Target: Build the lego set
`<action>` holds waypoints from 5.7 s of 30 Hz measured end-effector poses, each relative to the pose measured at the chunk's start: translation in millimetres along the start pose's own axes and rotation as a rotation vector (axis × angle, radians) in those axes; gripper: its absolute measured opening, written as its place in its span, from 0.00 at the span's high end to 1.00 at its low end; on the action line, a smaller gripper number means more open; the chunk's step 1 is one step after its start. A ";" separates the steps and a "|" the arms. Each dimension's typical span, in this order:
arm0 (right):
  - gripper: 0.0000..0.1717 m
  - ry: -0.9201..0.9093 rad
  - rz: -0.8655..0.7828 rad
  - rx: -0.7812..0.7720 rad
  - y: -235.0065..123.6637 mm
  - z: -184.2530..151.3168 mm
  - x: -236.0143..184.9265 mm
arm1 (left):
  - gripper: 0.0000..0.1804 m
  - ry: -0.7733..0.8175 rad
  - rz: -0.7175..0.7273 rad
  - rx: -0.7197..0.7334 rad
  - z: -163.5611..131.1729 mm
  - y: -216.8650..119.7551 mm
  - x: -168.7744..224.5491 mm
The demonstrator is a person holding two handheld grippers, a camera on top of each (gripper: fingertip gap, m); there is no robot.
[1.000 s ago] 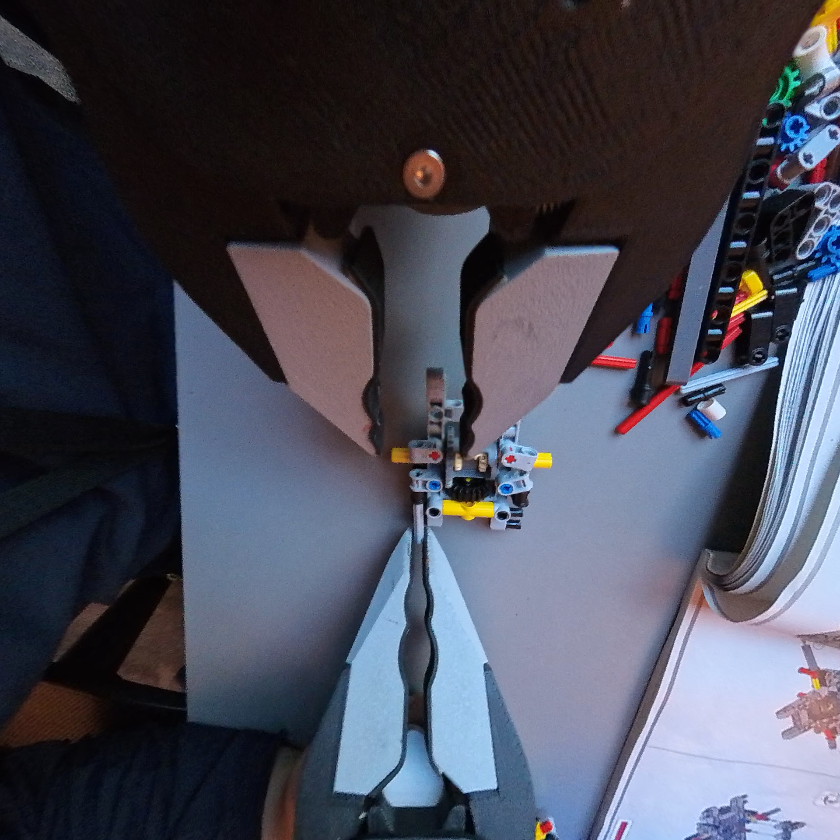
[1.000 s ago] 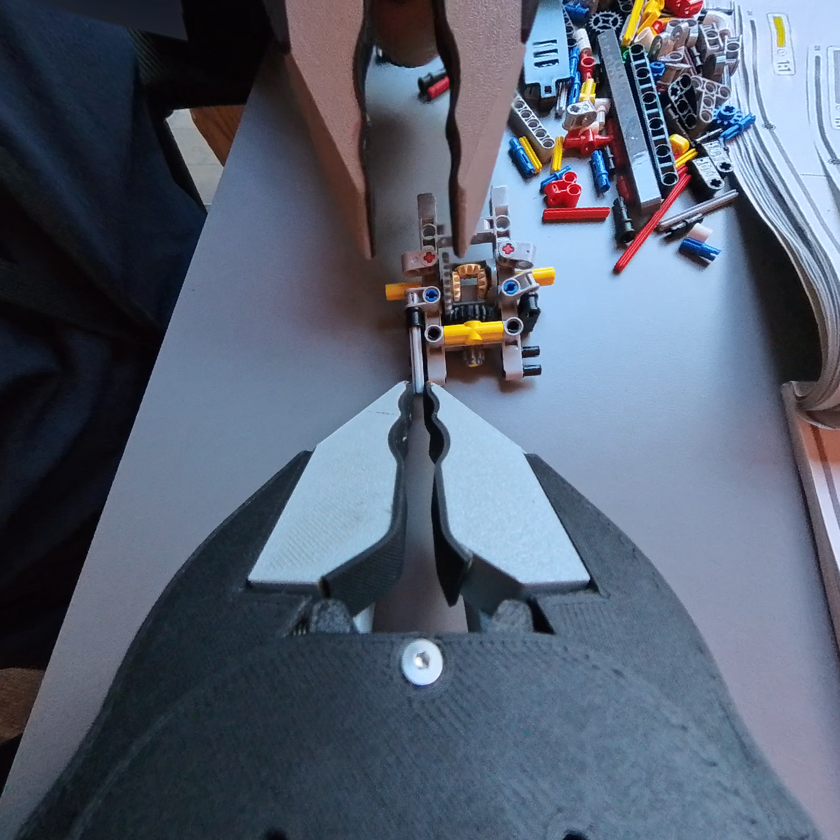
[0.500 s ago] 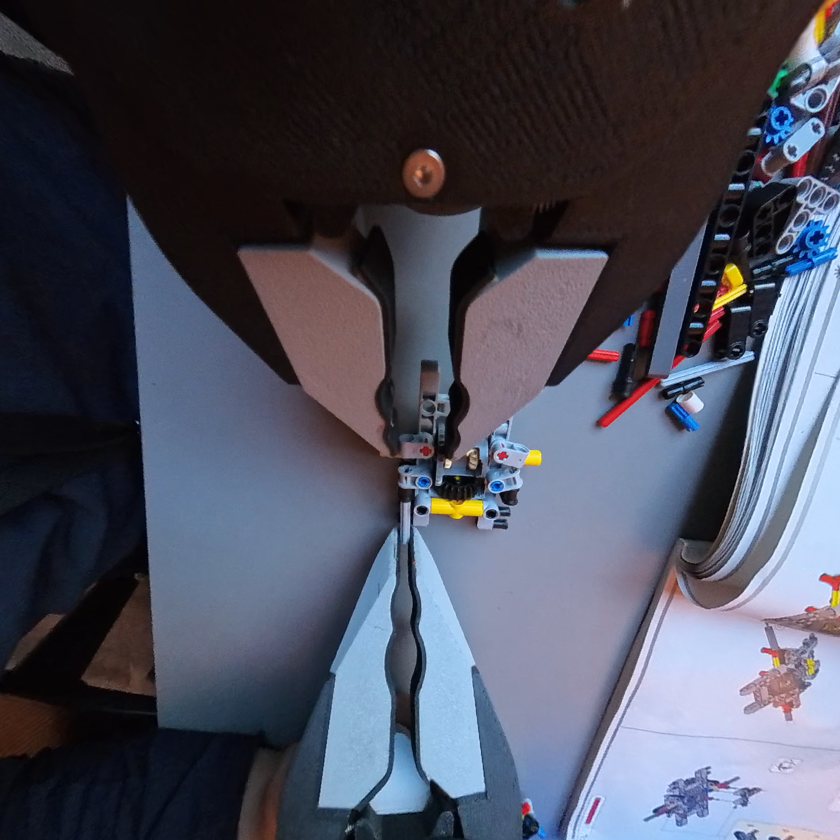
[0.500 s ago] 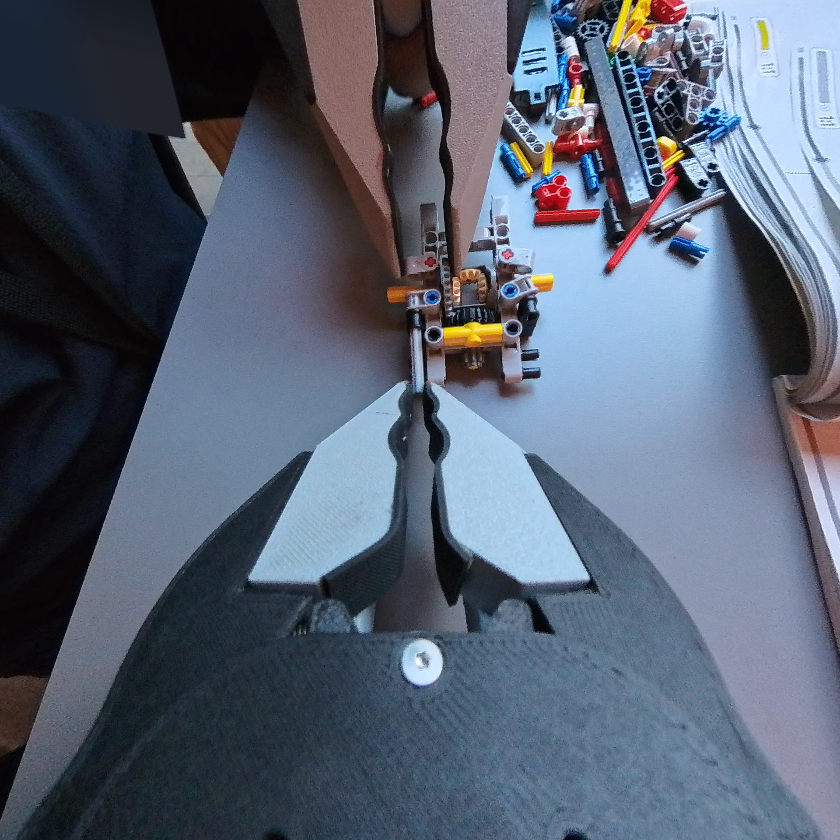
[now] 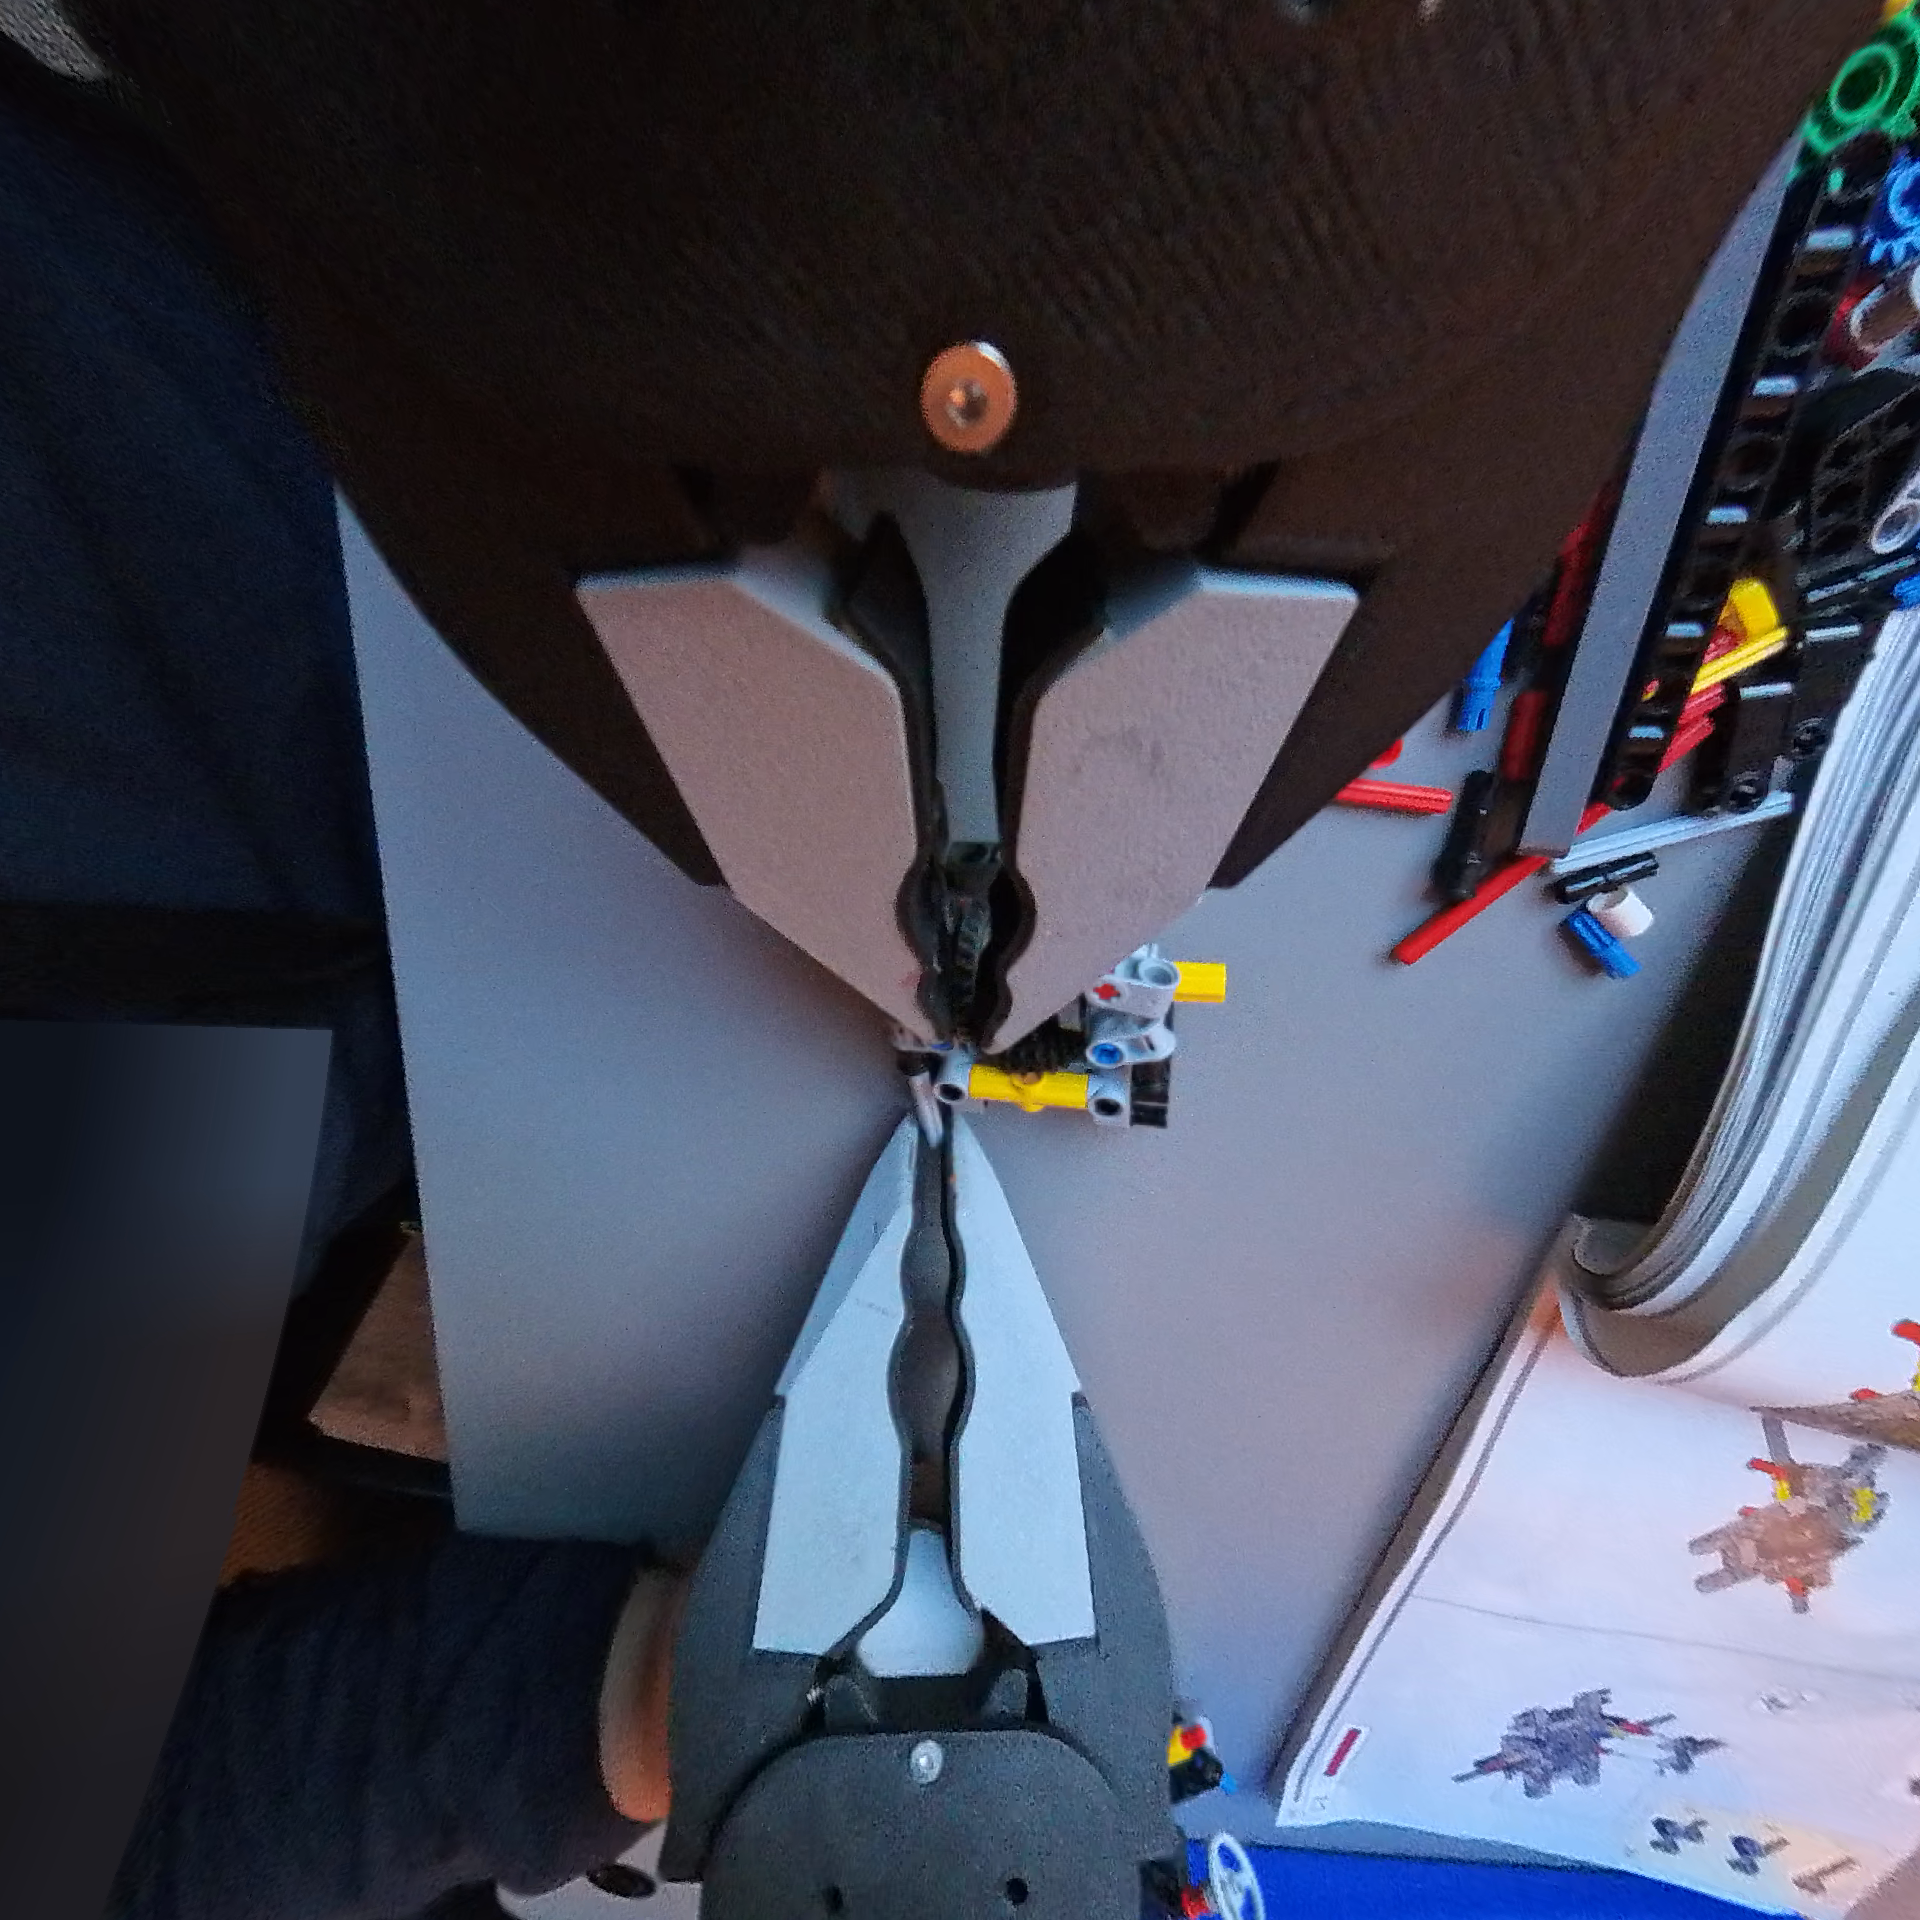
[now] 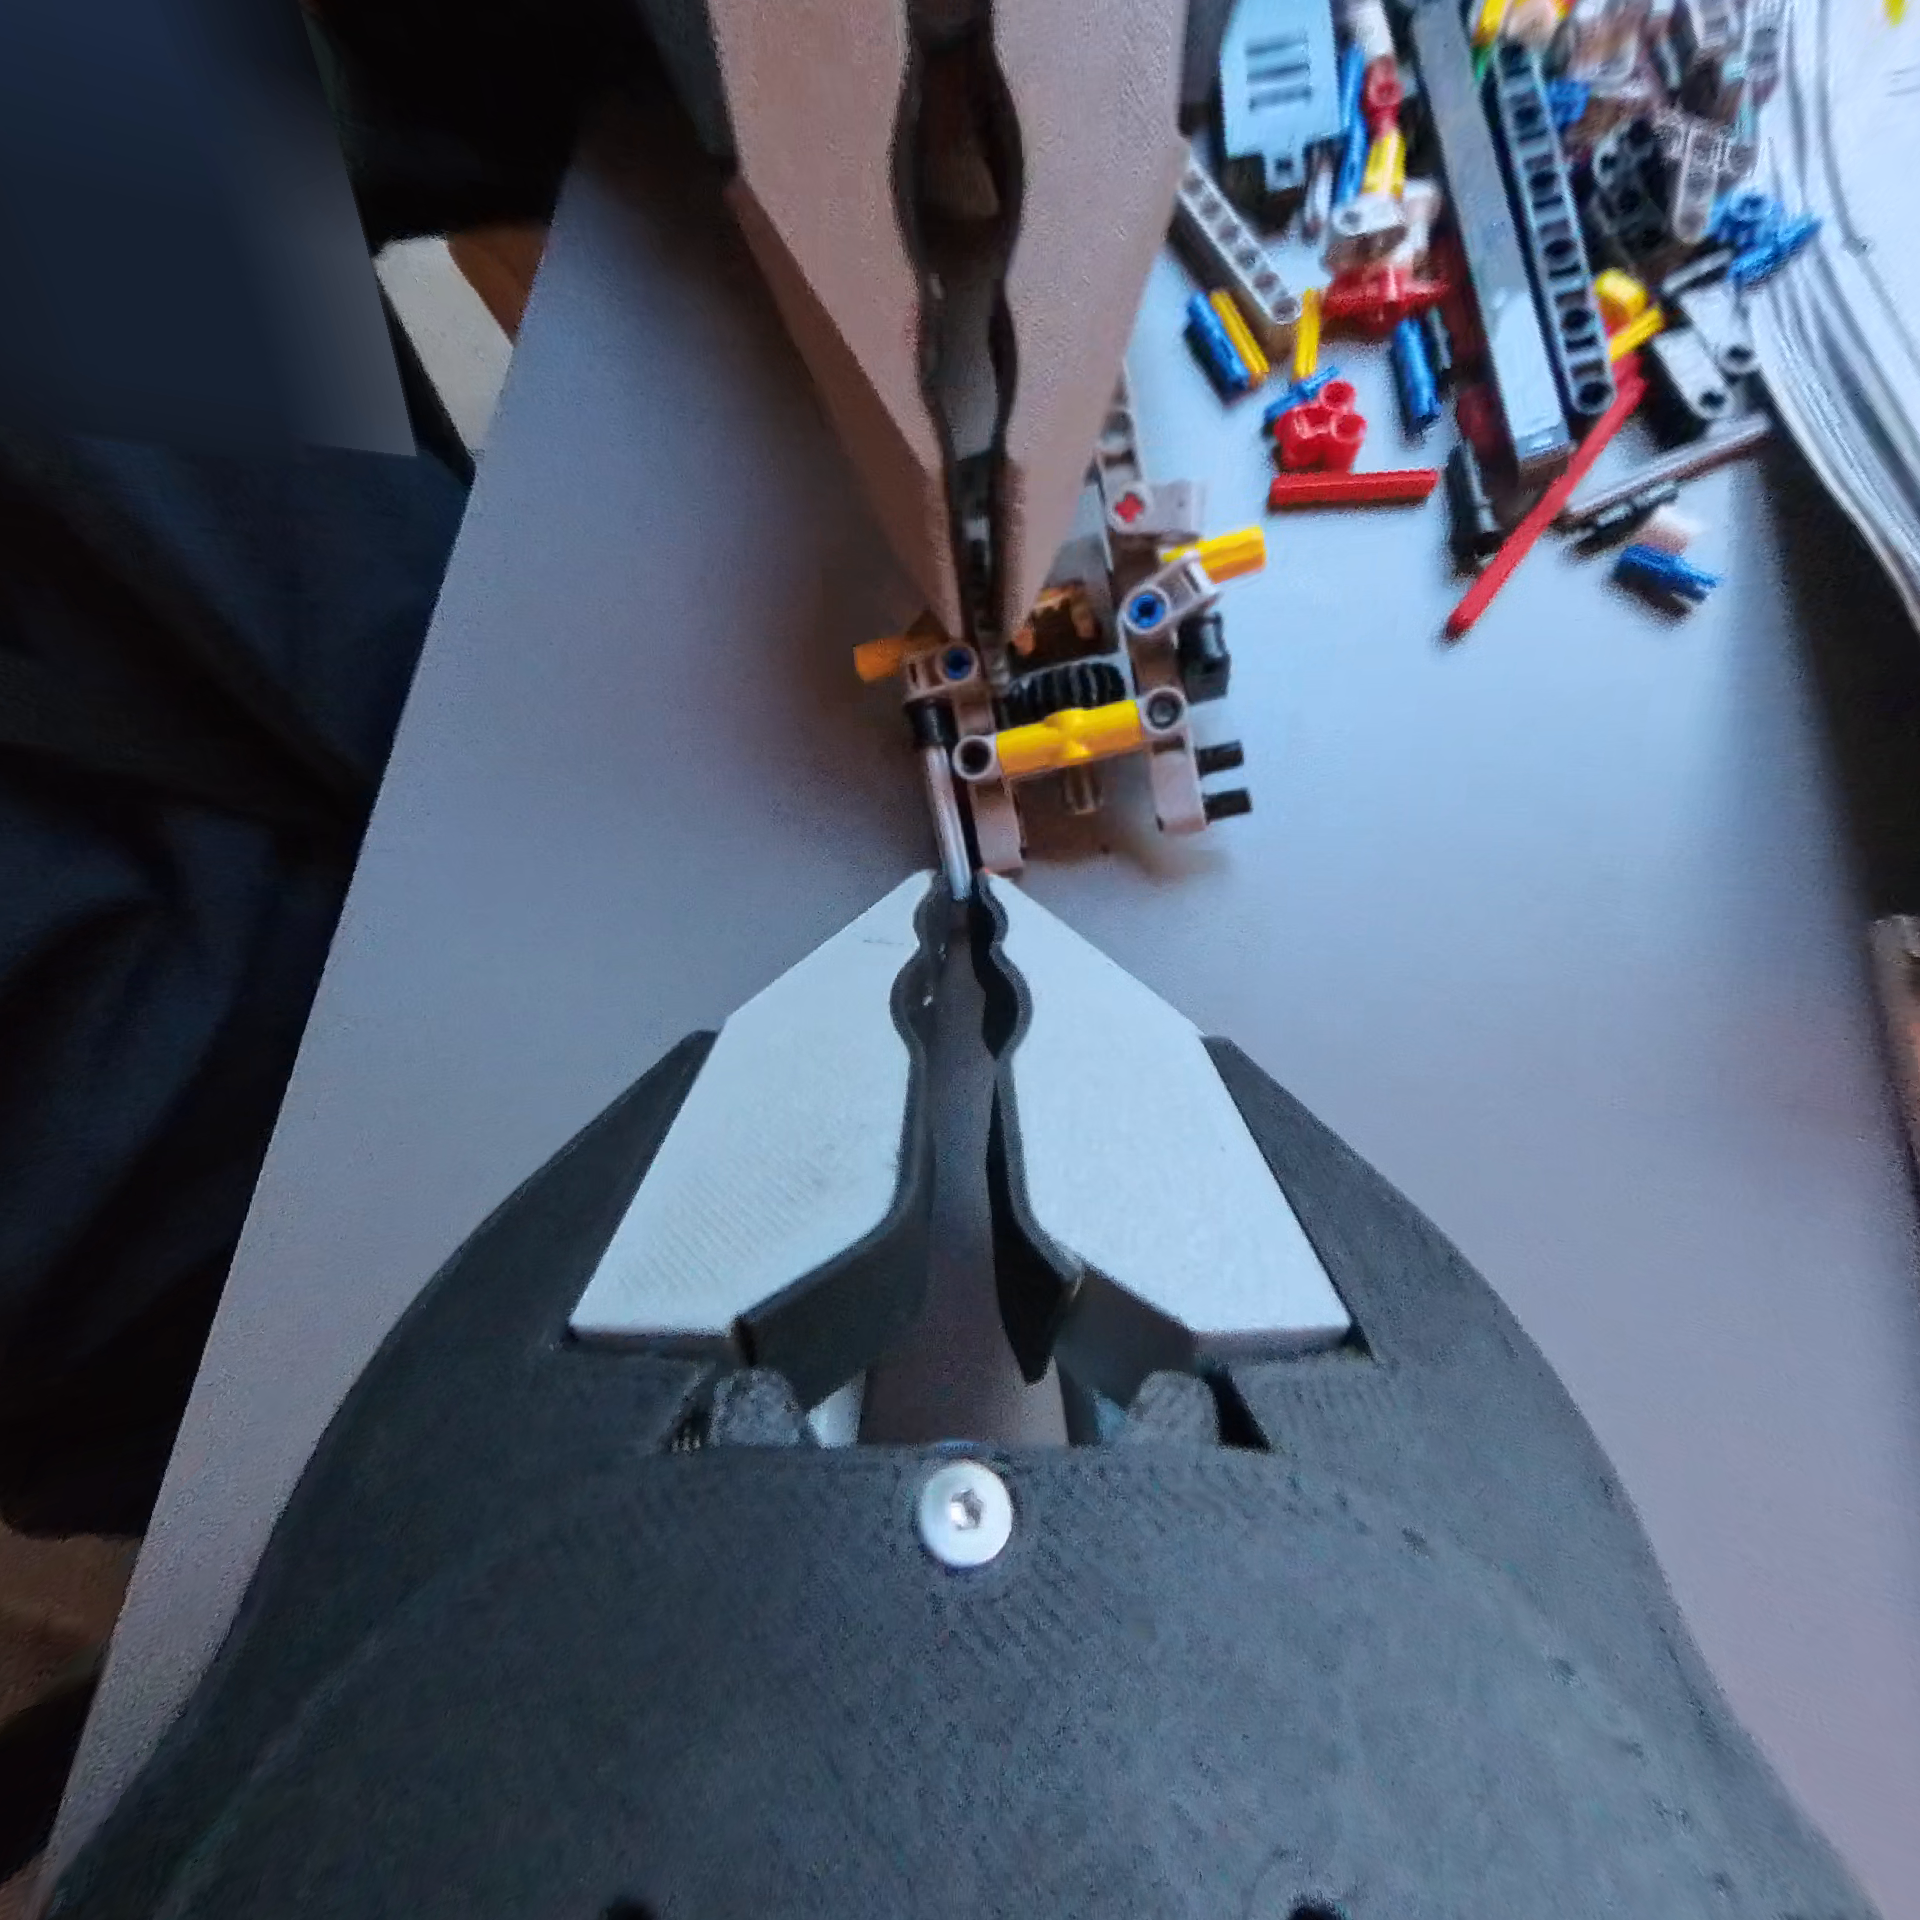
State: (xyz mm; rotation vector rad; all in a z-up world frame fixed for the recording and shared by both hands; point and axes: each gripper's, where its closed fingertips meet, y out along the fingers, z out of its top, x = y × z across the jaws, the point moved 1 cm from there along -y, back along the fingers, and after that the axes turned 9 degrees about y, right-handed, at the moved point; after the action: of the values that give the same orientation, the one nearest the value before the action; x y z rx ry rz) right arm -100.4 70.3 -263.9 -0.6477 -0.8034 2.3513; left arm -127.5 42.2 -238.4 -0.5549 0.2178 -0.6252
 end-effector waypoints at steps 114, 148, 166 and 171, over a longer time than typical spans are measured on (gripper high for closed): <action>0.99 0.048 -0.068 0.014 1.0 0.3 -1.0 | 0.92 -0.143 0.026 -0.048 -4.1 -4.9 1.0; 1.00 0.071 -0.066 0.000 4.0 0.4 -6.1 | 0.93 -0.051 0.220 -0.117 -7.5 -8.7 9.4; 1.00 0.062 -0.016 0.026 5.4 3.8 -12.5 | 0.86 -0.017 0.185 -0.158 -20.7 -28.5 17.0; 0.99 0.047 -0.016 0.006 6.8 0.9 -14.5 | 0.94 0.018 0.183 -0.254 -37.3 -32.7 19.9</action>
State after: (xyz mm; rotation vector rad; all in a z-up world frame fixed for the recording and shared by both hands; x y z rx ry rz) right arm -92.9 56.2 -264.1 -0.6886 -0.7784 2.3146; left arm -141.0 -7.7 -251.9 -0.7646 0.3640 -0.4267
